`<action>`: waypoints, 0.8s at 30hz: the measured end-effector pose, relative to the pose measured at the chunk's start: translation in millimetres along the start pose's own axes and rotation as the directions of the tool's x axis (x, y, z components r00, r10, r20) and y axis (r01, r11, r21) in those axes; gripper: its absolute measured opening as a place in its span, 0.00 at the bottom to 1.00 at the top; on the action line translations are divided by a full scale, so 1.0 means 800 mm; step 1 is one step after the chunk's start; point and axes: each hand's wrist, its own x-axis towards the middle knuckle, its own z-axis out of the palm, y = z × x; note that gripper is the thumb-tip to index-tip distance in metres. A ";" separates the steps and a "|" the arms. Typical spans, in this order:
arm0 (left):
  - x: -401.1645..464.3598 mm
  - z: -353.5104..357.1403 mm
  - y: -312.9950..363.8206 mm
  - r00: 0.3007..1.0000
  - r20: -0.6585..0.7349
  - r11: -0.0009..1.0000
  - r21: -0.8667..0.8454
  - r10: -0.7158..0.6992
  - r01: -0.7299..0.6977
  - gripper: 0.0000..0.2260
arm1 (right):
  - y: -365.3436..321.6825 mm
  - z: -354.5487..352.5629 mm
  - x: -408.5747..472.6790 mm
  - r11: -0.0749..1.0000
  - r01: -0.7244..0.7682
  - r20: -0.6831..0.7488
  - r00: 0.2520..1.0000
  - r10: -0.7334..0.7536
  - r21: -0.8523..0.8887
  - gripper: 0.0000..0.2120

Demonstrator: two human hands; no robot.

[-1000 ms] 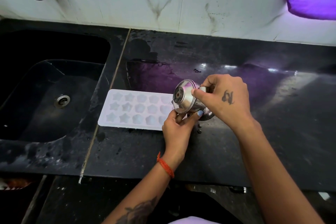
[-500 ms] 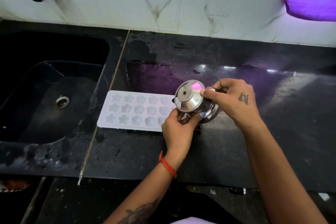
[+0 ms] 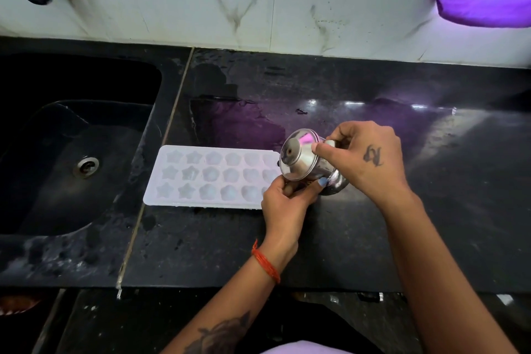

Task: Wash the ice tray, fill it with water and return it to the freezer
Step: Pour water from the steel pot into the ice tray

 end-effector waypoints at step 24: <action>-0.005 0.011 0.007 0.975 -0.075 0.898 0.409 0.209 -0.161 0.17 | 0.035 -0.003 0.004 0.944 -0.135 0.002 0.990 0.142 0.300 0.09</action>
